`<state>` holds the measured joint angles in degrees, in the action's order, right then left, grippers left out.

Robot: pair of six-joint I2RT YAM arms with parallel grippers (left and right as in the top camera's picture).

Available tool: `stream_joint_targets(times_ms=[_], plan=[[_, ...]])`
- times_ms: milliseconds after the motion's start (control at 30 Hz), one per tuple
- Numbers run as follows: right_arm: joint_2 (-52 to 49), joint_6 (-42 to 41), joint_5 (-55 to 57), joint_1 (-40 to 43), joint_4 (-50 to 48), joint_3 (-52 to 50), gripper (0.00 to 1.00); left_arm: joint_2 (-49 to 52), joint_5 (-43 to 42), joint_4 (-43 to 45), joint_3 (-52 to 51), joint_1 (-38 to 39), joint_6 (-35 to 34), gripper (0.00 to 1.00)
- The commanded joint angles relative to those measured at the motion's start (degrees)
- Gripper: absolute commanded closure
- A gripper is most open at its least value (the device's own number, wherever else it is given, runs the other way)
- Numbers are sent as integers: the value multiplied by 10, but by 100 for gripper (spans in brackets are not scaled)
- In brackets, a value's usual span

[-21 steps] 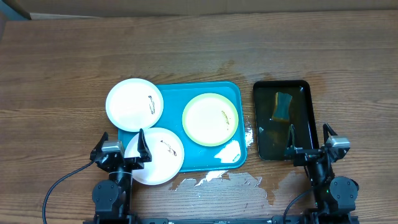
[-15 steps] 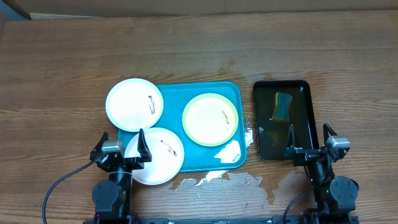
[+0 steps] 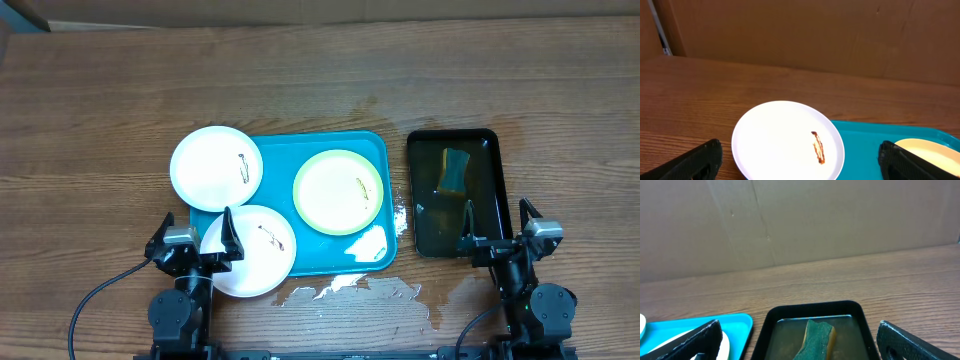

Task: Clean dirty plates on tray and stack at the side

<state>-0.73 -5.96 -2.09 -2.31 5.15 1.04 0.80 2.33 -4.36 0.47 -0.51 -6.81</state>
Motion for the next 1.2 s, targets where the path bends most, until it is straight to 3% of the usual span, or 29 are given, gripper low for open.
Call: stream_joint_targets(times_ms=[0,1167], plan=[[6,2,5,-2,-4,-6,0,-5,-5,1,-2,-1,15,0],[6,-23,-8,-2,-5,-5,0,-5,-5,1,-2,-1,15,0]])
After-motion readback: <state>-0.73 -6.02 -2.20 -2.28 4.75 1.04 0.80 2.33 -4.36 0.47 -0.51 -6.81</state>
